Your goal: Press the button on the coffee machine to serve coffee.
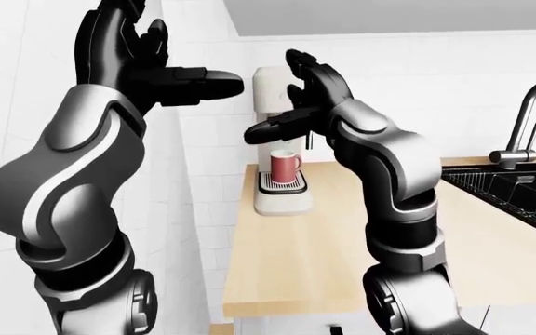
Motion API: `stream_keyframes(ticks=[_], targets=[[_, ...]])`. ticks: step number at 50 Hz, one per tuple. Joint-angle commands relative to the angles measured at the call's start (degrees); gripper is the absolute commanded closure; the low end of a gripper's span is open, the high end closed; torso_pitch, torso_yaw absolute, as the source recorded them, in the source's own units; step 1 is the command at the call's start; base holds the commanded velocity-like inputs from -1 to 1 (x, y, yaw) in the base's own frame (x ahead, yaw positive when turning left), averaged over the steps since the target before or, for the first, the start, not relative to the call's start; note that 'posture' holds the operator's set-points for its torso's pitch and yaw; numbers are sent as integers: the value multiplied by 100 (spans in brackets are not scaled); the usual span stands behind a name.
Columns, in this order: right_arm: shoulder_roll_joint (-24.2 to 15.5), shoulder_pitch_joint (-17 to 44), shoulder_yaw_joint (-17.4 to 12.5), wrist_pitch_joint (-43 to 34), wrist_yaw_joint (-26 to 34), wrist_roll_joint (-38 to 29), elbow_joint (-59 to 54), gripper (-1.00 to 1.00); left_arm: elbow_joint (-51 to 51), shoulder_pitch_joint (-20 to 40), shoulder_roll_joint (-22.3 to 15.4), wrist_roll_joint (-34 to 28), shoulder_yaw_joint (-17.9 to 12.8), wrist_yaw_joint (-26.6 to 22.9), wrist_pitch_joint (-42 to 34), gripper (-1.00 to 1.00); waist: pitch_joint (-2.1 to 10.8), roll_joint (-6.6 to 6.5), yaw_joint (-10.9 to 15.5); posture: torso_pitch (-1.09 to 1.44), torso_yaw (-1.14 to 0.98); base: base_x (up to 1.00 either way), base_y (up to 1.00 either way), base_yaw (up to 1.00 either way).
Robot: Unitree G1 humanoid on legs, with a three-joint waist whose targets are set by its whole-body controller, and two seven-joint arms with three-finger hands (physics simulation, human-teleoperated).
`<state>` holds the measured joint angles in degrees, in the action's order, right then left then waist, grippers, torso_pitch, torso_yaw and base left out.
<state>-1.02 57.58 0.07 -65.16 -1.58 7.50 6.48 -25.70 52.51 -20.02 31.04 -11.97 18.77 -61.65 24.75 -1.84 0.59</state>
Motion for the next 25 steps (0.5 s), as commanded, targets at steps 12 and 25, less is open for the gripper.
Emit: stream_keyframes(ticks=[12,25], targets=[[3,151,-62,643,31,-99,-380,-100,-49,163,-21,-17,-24,3,110,-100,-12,-31,-7,-75,0,0,0,0],[2,238,-106,1050,22,-105,-882,-100,-81,169,1,-10,-34,1,79,-100,-6,-31,-10,-75,0,0,0,0]])
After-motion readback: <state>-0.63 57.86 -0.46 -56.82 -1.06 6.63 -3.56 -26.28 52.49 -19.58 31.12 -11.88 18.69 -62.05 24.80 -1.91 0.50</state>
